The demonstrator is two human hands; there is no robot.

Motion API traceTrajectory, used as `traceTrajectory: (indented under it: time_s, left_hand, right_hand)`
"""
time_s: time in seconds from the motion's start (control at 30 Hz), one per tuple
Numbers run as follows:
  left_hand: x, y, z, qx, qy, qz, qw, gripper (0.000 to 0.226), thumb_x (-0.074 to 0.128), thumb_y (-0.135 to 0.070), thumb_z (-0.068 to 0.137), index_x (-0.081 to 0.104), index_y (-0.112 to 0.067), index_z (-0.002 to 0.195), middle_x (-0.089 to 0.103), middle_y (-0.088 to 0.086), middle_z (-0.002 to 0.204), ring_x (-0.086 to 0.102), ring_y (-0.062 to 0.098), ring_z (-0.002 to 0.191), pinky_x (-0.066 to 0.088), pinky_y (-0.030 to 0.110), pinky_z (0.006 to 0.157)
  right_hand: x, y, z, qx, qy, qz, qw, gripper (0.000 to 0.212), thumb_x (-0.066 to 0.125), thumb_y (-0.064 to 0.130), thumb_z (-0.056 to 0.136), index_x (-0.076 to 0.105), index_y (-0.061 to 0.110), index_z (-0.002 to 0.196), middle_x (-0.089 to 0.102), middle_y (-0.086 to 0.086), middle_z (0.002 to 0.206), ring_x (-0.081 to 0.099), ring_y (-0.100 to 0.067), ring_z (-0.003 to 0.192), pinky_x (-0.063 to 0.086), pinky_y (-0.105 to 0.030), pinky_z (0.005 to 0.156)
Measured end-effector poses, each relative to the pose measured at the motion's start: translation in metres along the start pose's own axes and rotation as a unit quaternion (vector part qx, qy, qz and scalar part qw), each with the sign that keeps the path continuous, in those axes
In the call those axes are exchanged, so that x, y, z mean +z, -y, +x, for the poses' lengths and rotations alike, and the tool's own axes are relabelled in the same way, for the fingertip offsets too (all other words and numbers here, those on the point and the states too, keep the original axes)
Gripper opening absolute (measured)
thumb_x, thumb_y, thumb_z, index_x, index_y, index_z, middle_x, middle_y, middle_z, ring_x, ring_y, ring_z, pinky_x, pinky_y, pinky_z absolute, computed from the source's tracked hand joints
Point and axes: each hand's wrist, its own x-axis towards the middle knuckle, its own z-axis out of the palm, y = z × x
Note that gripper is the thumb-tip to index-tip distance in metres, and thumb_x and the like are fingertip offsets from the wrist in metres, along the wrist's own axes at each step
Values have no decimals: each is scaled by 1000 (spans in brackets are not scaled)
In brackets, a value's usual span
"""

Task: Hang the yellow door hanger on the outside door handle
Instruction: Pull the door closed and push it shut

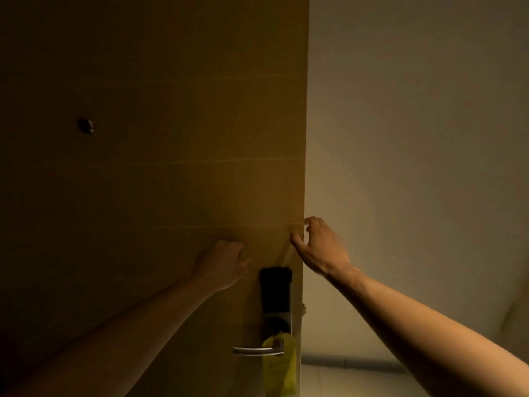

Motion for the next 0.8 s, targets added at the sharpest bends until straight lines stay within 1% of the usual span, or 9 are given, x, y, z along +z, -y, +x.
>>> traceTrajectory:
  time_s: [0.13,0.23,0.27,0.37,0.43,0.5,0.6,0.7,0.8]
  left_hand:
    - [-7,-6,-5,-2,2,49,999,23,54,-38,91,62,-18,83,64,1,77,61,18,64,52,35,58]
    - [-6,-12,-13,-41,-10,42,998,23,54,-37,91,62,-18,83,65,2,76,60,17,61,50,33,56]
    - [-6,-16,-16,-59,-13,38,997,23,55,-37,91,61,-17,81,64,3,76,61,19,63,51,34,58]
    - [-15,-34,-23,-111,-34,53,992,21,55,-36,91,61,-16,86,66,6,84,64,24,75,59,44,72]
    - [-26,-54,-28,-158,-70,66,983,24,54,-38,91,63,-17,96,66,6,93,64,24,80,58,45,75]
    - [-36,-69,-32,-190,-97,79,974,31,54,-42,90,63,-17,107,64,6,99,62,23,80,57,43,74]
    - [-40,-96,-43,-226,-99,87,965,39,54,-44,90,58,-18,118,62,5,105,60,19,79,51,34,65]
    - [-41,-115,-59,-248,-87,83,961,42,53,-44,90,54,-20,124,60,4,117,60,19,92,53,35,73]
    - [-47,-122,-69,-257,-96,96,957,44,54,-45,91,52,-21,128,57,4,126,59,19,100,49,32,76]
  right_hand:
    - [-7,4,15,-26,-1,58,998,75,46,68,87,38,21,145,57,-4,139,62,-22,115,56,-45,92]
    - [-9,6,28,-64,0,140,988,70,51,72,83,35,30,137,65,3,125,67,-12,96,58,-34,80]
    - [-8,7,32,-70,6,166,984,70,52,72,81,35,31,134,67,5,120,68,-12,93,58,-33,79]
    - [-3,7,43,-65,25,227,971,84,56,71,78,32,24,142,64,2,128,67,-20,107,58,-43,89]
    - [-2,2,45,-66,55,260,962,89,58,69,81,26,21,149,56,-2,141,61,-23,119,54,-47,98]
    - [0,0,43,-70,71,274,957,88,60,64,84,24,19,151,51,-5,146,57,-25,126,51,-48,103]
    - [-7,-2,43,-68,87,298,948,80,64,55,86,29,17,147,56,-6,140,61,-25,118,53,-42,98]
    - [-16,0,38,-64,111,299,946,77,66,49,87,30,15,146,57,-8,136,63,-26,113,53,-35,88]
    - [-22,1,24,-78,122,291,946,81,63,52,88,23,17,150,50,-10,144,61,-30,115,53,-39,88]
